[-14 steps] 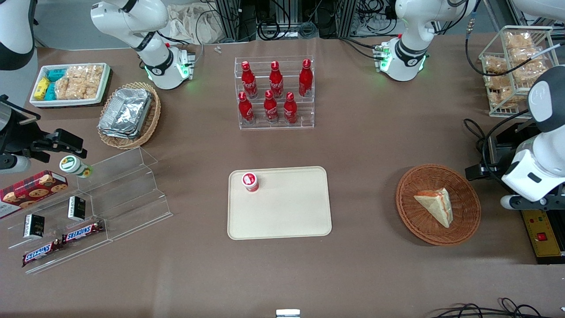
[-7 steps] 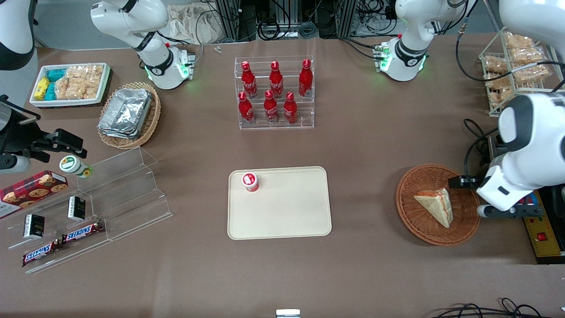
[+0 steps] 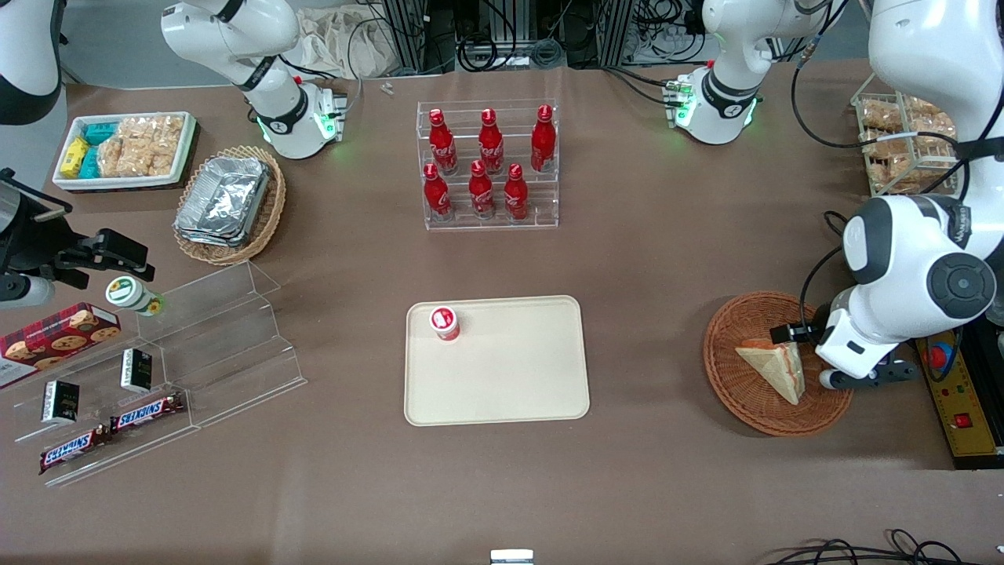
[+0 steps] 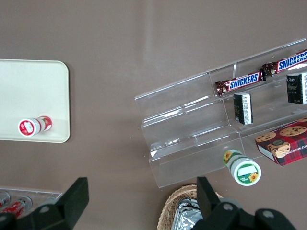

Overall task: Place sandwich from basket to tray
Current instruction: 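Close the left gripper on the sandwich's wrapped edge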

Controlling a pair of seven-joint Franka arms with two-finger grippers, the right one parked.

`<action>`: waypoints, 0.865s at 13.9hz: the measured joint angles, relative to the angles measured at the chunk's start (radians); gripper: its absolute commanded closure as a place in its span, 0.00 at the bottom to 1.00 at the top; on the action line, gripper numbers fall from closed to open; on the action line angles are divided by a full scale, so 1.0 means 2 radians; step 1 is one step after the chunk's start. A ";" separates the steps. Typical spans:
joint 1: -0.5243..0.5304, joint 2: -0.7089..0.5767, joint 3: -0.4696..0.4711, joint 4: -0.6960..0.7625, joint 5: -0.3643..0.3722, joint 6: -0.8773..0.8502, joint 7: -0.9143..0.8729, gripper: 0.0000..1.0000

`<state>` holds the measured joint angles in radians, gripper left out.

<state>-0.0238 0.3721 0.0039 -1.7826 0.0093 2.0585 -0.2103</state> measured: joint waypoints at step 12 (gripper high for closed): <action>0.000 0.043 0.024 -0.018 -0.029 0.089 -0.128 0.01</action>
<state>-0.0239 0.4589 0.0528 -1.8179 -0.0494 2.2375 -0.4657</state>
